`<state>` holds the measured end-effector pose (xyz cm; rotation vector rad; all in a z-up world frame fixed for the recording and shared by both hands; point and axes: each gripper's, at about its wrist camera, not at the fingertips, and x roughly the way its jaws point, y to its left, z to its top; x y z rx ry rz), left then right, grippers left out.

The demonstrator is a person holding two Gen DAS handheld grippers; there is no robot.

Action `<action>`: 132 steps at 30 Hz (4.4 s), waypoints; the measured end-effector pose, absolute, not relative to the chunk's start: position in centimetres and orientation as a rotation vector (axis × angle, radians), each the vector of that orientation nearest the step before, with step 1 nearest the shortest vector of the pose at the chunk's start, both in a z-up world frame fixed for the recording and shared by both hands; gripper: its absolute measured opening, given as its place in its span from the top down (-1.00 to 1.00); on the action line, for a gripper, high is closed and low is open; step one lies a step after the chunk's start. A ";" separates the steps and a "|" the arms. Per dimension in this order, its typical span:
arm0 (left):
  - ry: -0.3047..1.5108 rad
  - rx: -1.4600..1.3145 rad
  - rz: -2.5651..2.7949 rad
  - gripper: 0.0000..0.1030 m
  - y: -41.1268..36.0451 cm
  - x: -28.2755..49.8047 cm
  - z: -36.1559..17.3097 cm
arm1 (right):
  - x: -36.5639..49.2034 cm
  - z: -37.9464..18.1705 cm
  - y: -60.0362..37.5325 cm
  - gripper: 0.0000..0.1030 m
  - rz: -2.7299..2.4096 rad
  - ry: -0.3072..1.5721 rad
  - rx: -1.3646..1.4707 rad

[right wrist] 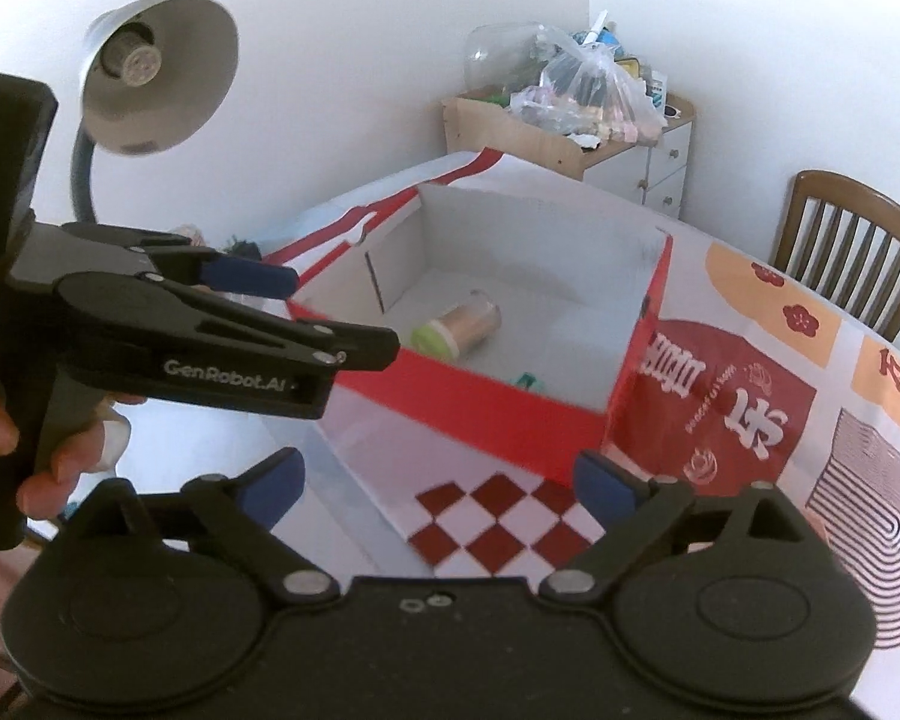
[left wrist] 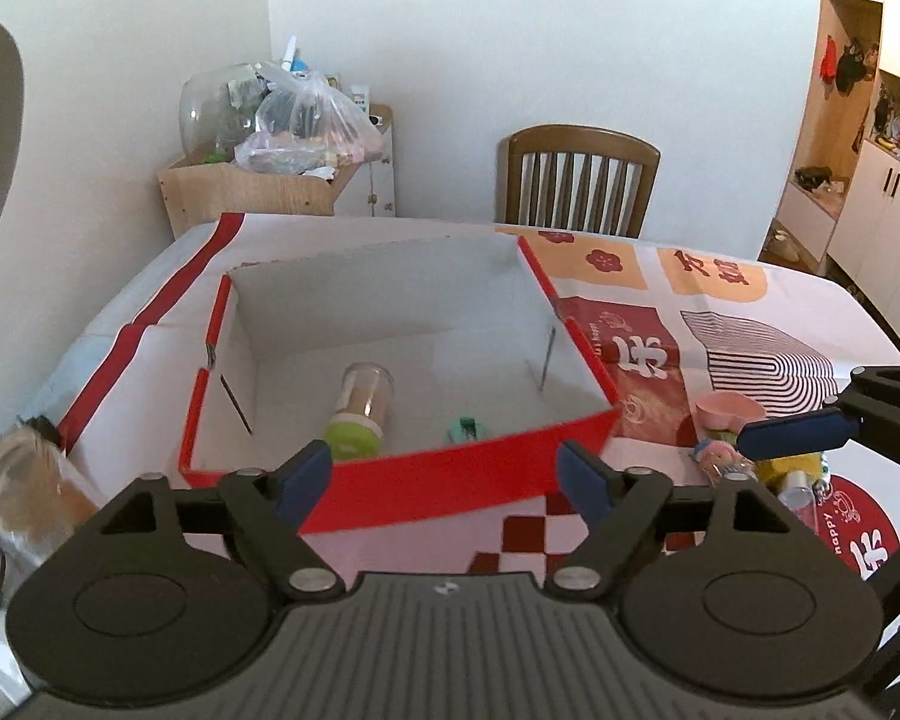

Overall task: Organize rigid objects
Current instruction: 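Withdraw both tools from the box back toward the table items, then grasp the white glue stick with the left tool, then grasp the clear jar of blue pieces with the right tool, then carry the glue stick into the box with the left tool while the right tool places the blue-piece jar there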

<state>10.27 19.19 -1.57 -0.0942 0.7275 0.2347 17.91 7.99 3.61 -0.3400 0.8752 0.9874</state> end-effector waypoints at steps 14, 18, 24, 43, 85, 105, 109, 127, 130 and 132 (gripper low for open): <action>0.731 -0.170 0.286 -0.67 13.1 6.1 -5.0 | 17.4 1.5 0.7 -0.99 0.961 0.929 -0.371; 0.767 -0.200 0.300 -0.67 11.6 5.8 -6.4 | 17.7 0.7 -0.9 -0.99 0.947 0.953 -0.373; 0.819 -0.214 0.323 -0.67 9.2 6.5 -9.0 | 18.5 -1.2 -3.1 -0.99 0.892 0.963 -0.412; 0.961 -0.268 0.393 -0.67 4.1 11.6 -15.6 | 23.3 -6.2 -8.3 -0.98 0.694 1.033 -0.370; 0.981 -0.268 0.406 0.66 4.9 9.6 -15.9 | 23.9 -7.9 -7.7 -0.10 0.572 1.137 -0.302; 0.890 -0.281 0.310 0.67 8.0 8.5 -11.8 | 18.8 -2.3 -4.0 -0.10 0.769 1.056 -0.351; 0.849 -0.299 0.300 0.67 10.2 8.7 -9.9 | 18.9 -0.7 -1.9 -0.10 0.802 1.019 -0.360; 0.692 -0.272 0.227 0.67 20.5 13.9 0.1 | 24.2 4.1 8.0 -0.10 0.832 0.879 -0.357; 0.686 -0.292 0.240 0.67 22.6 15.5 0.6 | 25.0 4.0 10.0 -0.10 0.836 0.868 -0.362; 0.683 -0.283 0.259 0.67 23.8 16.8 0.7 | 25.6 3.6 11.5 -0.10 0.841 0.871 -0.370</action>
